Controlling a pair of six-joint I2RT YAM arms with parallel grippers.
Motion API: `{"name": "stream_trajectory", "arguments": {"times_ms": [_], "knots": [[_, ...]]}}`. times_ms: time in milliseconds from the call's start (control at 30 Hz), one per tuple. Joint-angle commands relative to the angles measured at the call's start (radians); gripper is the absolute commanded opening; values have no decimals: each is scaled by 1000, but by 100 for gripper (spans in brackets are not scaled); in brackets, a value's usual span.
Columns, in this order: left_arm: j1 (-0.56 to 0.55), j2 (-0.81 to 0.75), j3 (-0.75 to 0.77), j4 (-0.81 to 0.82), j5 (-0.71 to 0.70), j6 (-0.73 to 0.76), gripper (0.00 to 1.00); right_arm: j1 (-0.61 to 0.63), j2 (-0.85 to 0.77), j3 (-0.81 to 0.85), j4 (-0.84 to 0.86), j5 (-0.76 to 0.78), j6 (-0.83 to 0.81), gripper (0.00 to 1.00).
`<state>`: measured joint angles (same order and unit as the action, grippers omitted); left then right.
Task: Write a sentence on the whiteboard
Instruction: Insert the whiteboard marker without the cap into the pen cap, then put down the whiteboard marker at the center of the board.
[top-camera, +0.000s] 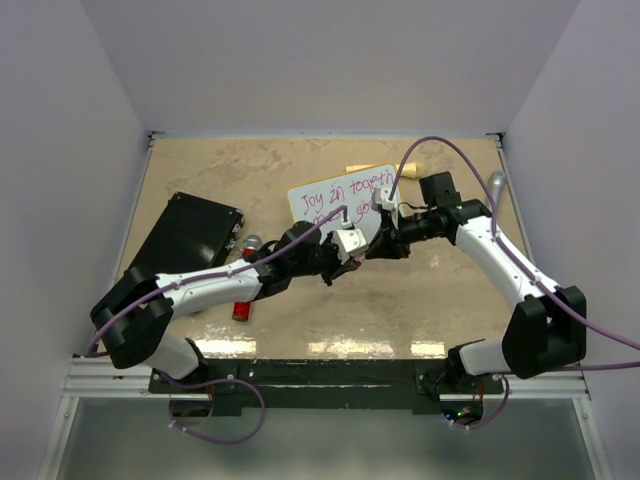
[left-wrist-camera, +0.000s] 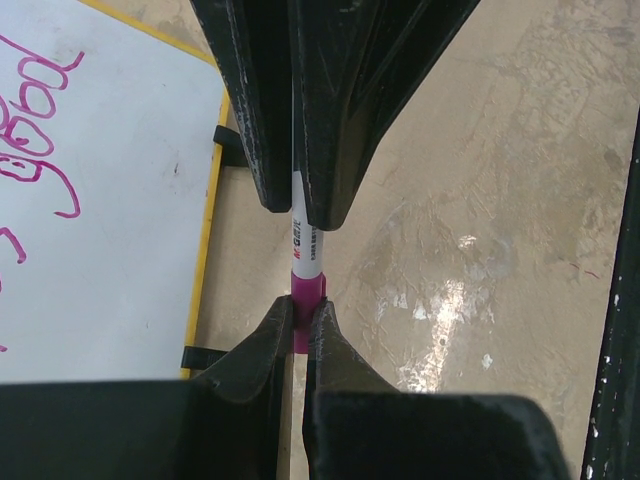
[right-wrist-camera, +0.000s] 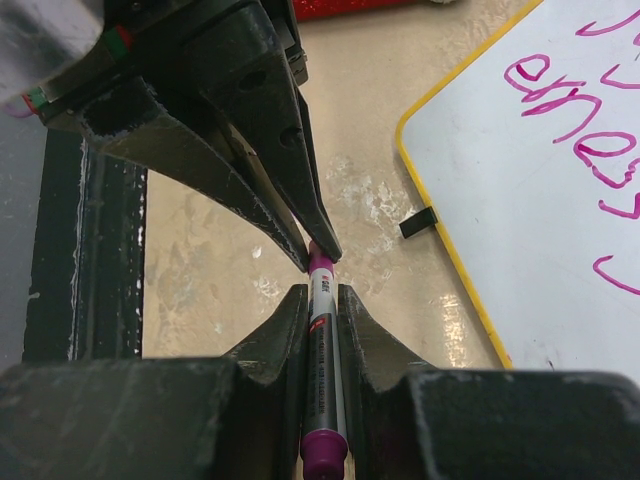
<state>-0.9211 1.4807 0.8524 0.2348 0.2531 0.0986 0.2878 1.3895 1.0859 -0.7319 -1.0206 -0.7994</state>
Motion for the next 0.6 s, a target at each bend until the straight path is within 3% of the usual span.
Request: {"name": "stream_trajectory", "arguments": {"times_ms": [0, 33, 67, 100, 167, 200, 300, 467, 533, 567], "knots": [[-27, -111, 153, 473, 114, -11, 0, 36, 19, -40, 15, 33, 25, 0], [-25, -120, 136, 456, 110, -19, 0, 24, 14, -41, 20, 27, 34, 0], [-24, -138, 114, 425, 107, -43, 6, 14, 8, -43, 20, 22, 35, 0], [-24, -149, 67, 414, 109, -59, 22, 5, 0, -43, 22, 17, 34, 0], [-24, -195, 8, 387, 92, -92, 38, -21, -7, -43, 16, 4, 29, 0], [-25, -216, -48, 377, 83, -132, 52, -29, -10, -43, 12, 2, 26, 0], [-24, -312, -146, 333, 23, -181, 73, -45, -20, -50, 8, 20, 6, 0], [-15, -462, -220, 259, -53, -247, 85, -75, -35, -54, 11, 42, 8, 0], [-9, -491, -228, 219, -162, -298, 95, -105, -44, -54, 12, 74, 8, 1], [-5, -516, -225, 139, -296, -383, 100, -116, -58, -58, 15, 94, 11, 2]]}}
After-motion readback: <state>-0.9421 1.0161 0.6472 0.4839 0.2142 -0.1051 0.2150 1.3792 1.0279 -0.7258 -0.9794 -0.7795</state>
